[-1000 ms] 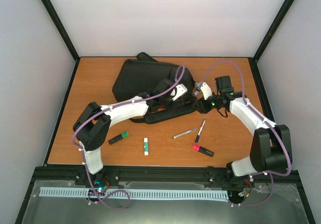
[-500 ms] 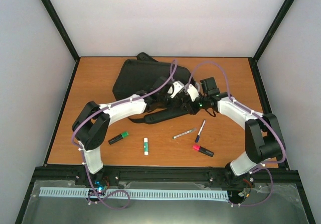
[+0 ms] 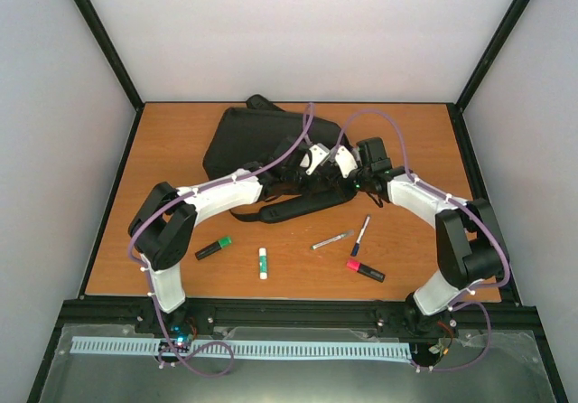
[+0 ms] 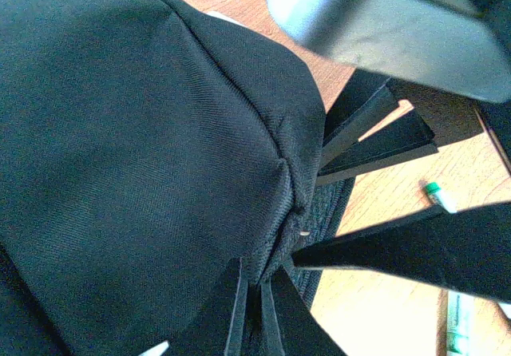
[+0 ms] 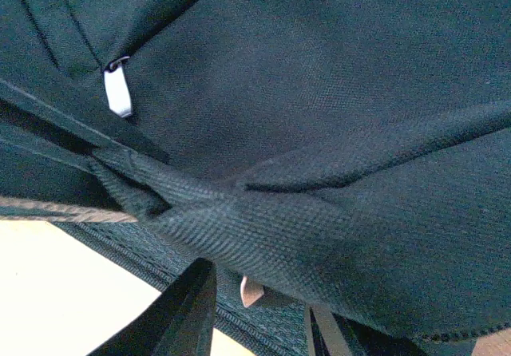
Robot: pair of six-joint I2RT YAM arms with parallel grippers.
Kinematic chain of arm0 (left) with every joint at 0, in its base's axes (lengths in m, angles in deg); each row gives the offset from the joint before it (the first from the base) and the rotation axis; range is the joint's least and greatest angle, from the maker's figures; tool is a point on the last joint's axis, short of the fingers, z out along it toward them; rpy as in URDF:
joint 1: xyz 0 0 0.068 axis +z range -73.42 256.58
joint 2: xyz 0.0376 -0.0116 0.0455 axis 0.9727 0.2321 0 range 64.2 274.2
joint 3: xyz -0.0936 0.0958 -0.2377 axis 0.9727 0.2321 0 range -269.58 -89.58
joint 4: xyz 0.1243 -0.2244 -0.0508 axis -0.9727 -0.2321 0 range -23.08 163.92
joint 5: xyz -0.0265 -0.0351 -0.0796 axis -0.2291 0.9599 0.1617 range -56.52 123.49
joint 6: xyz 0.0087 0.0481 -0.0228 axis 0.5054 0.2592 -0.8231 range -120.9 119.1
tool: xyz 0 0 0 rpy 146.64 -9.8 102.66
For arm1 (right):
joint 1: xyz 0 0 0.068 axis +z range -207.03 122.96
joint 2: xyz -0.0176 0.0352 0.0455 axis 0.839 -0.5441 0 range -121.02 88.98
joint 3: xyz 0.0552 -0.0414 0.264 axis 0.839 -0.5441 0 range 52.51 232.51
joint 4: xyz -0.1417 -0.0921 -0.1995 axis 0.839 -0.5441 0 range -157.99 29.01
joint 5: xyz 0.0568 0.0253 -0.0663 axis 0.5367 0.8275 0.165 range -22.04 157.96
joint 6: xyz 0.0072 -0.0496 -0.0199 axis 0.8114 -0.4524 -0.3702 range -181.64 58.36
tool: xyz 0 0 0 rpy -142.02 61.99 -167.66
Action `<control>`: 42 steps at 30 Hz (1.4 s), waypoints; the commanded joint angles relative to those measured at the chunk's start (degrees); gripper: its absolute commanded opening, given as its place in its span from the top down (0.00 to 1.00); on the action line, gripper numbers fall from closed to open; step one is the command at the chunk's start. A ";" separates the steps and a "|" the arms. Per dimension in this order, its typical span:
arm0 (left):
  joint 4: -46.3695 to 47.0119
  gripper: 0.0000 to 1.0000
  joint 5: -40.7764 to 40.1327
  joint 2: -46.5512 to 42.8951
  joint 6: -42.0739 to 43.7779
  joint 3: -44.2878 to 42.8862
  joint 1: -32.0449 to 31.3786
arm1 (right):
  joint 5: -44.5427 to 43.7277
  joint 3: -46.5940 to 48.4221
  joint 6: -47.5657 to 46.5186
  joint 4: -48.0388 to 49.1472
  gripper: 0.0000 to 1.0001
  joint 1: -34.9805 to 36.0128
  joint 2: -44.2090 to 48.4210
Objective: Pack the student bag
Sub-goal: Zip the student bag at the center of the board.
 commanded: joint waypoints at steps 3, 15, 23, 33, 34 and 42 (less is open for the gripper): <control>3.36 0.99 2.78 -3.20 -1.27 -1.70 -0.29 | 0.39 -0.42 -0.57 3.32 0.70 0.76 -1.36; 3.68 0.99 2.35 -3.17 -1.58 -1.57 -0.29 | -0.17 -0.27 -1.73 3.15 0.89 1.13 -3.35; 2.43 0.99 1.59 -2.65 1.37 -0.22 -0.24 | -0.26 2.10 -5.10 -3.23 0.97 0.65 -2.22; 0.91 0.99 3.93 -2.98 4.68 4.28 -1.12 | 1.61 8.05 -12.15 -20.11 0.97 -4.78 -5.99; 1.38 0.99 4.22 -3.25 4.73 5.66 -1.35 | 0.92 8.06 -12.73 -20.40 0.97 -5.46 -6.14; 2.42 0.99 0.54 -5.46 6.05 10.85 -6.86 | -1.27 11.33 -15.33 -22.62 0.97 -10.32 -9.96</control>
